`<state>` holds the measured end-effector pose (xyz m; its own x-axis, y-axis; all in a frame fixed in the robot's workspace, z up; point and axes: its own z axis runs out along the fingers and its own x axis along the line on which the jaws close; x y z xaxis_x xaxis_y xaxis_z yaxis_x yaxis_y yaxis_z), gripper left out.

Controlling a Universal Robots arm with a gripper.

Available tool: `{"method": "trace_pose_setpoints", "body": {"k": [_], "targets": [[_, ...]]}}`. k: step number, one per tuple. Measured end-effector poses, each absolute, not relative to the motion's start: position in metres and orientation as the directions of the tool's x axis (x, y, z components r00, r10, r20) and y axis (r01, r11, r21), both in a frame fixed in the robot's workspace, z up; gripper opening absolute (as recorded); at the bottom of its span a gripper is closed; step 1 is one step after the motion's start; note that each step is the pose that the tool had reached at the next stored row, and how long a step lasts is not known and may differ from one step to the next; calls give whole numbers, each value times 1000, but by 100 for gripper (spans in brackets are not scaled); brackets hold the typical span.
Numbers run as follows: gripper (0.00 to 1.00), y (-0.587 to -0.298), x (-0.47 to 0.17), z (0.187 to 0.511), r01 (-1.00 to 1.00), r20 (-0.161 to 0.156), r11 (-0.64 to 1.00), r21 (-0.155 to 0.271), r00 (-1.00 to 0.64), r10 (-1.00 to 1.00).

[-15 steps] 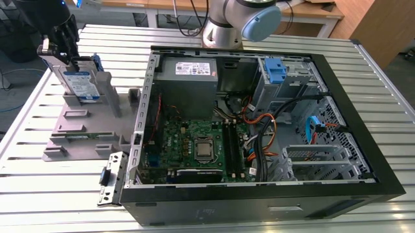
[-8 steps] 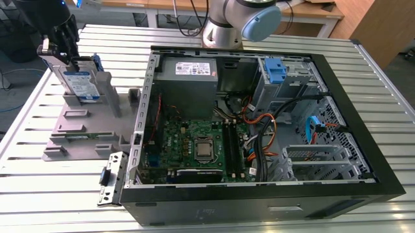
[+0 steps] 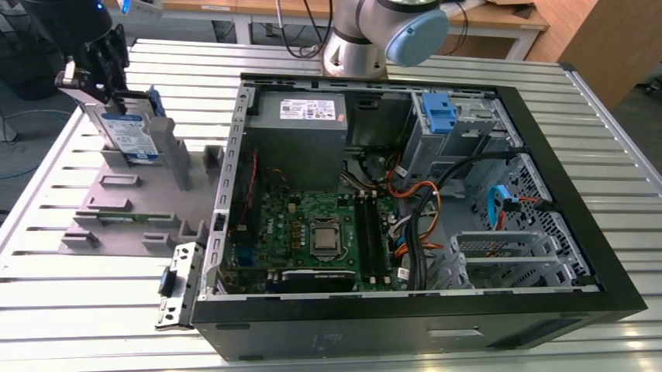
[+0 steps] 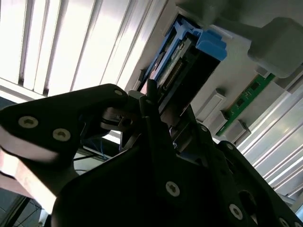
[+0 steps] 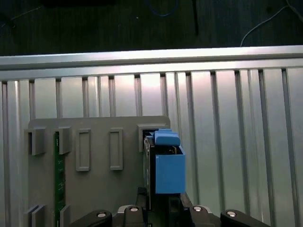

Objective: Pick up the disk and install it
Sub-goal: 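Pick up the disk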

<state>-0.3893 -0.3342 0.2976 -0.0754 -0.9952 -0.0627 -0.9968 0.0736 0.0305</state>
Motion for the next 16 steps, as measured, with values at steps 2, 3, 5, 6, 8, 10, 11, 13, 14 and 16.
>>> {"method": "trace_pose_setpoints", "body": {"k": [2,3,5,6,8,10,11,13,14,16], "targets": [[35,-334,-389,298,-997,-63,74,30,-75,-995],[35,-335,-389,298,-997,-63,72,30,-74,-995],[35,-336,-389,298,-998,-63,63,30,-65,-996],[35,-336,-389,297,-998,-63,57,30,-59,-996],[35,-337,-389,297,-999,-63,43,29,-45,-997],[35,-338,-389,297,-999,-63,29,28,-30,-998],[35,-338,-389,297,-999,-63,22,28,-23,-998],[35,-338,-389,297,-1000,-63,13,28,-15,-998],[35,-338,-389,297,-1000,-63,13,28,-15,-998],[35,-338,-389,297,-1000,-63,13,27,-14,-998]]}}
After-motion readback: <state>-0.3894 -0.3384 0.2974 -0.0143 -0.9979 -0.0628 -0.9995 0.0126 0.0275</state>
